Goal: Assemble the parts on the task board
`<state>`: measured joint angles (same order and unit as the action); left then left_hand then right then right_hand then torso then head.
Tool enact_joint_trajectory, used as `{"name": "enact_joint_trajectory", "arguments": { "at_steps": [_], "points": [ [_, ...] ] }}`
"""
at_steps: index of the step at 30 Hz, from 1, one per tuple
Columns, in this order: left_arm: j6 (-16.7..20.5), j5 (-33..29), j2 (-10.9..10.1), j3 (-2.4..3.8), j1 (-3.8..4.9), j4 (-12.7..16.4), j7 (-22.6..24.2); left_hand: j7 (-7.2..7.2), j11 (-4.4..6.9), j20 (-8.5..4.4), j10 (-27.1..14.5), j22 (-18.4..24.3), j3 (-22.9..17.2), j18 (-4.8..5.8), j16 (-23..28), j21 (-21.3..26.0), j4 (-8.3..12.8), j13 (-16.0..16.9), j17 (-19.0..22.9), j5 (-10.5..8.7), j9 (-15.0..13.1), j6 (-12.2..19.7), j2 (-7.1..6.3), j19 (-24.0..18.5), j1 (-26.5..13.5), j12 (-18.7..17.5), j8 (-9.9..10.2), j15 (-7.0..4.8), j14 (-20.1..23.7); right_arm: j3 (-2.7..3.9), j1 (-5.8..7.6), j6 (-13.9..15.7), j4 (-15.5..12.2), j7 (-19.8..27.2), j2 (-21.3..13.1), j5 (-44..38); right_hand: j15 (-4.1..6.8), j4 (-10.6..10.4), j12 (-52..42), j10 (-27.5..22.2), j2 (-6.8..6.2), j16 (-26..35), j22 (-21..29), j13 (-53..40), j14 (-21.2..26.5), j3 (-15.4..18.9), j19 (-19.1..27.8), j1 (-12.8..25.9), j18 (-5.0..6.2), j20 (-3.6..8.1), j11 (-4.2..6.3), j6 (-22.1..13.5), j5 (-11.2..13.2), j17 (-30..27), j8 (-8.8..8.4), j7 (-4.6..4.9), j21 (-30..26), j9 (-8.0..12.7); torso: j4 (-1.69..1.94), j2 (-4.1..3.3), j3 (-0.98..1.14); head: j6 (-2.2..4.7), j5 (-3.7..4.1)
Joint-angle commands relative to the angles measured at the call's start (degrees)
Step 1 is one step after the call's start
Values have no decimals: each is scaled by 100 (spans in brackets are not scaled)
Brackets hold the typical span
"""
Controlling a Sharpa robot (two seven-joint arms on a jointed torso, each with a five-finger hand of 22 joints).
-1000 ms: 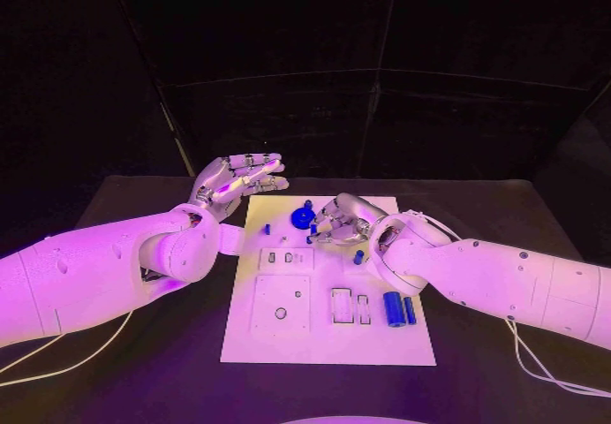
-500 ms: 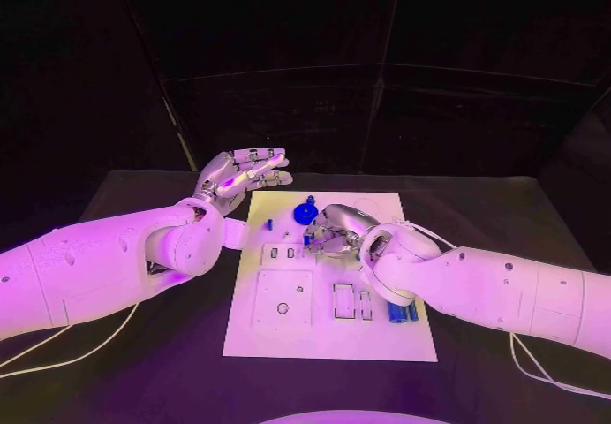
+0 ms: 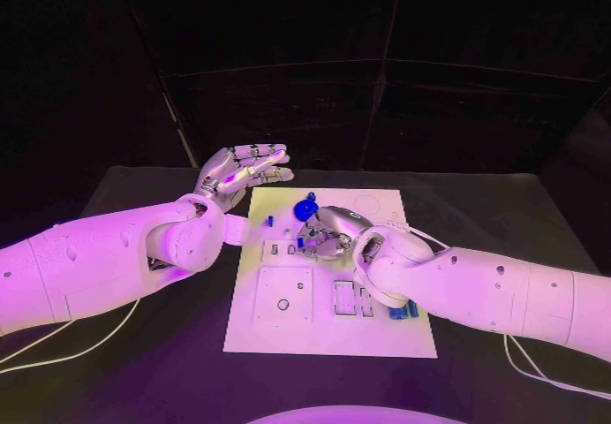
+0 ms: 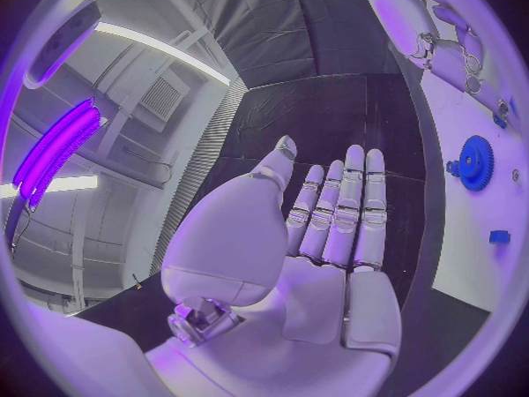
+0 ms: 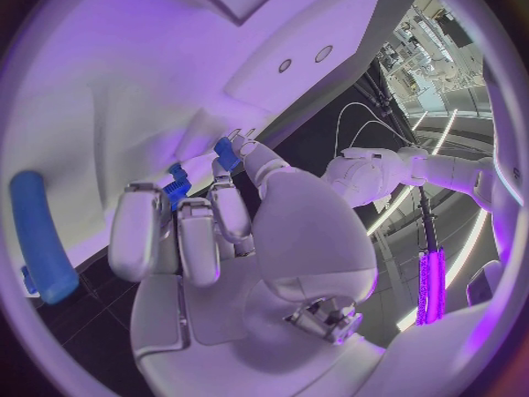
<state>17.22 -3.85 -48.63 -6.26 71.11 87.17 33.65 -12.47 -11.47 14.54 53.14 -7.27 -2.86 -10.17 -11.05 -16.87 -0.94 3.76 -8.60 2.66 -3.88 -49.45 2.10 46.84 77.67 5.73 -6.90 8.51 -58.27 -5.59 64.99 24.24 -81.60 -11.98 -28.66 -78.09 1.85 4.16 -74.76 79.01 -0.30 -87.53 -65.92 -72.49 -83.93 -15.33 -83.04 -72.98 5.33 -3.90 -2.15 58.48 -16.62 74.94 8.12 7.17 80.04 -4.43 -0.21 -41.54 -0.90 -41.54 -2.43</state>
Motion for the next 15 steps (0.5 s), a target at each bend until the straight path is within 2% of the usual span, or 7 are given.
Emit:
{"name": "enact_joint_trajectory", "arguments": {
  "at_steps": [1, 15],
  "points": [
    [-71, 6, 5, 2, 9, -2, 27, -209, -8, 46, 50, 6, 7, -22, 23, 24, 25, 4, -8, 2, -1, -39, 60, 12, -12, -31, 30, 19, -30, 1, 3, 17, -2, 15, 20, -119, 22, 3, 18, -28, 3, -9, 4, -9, -499, -37, 21, 48, -102, 20, -21, 11, 4, 1024, 30, 31, -10, -6, 2, 3, -2, 3, 1],
    [-62, 6, -1, 2, 9, -3, 32, -209, -8, 46, 50, 6, 7, -22, 23, 24, 25, 4, -8, 2, -1, -39, 60, 12, -12, -31, 30, 19, -30, 0, -28, -101, 138, 18, 109, -169, 15, 0, 27, -34, -26, -8, -2, -1, -499, -49, 18, 88, -103, 14, -28, 0, 23, 1022, 21, 38, -8, 1, 1, 2, 0, -3, 16]
  ]
}}
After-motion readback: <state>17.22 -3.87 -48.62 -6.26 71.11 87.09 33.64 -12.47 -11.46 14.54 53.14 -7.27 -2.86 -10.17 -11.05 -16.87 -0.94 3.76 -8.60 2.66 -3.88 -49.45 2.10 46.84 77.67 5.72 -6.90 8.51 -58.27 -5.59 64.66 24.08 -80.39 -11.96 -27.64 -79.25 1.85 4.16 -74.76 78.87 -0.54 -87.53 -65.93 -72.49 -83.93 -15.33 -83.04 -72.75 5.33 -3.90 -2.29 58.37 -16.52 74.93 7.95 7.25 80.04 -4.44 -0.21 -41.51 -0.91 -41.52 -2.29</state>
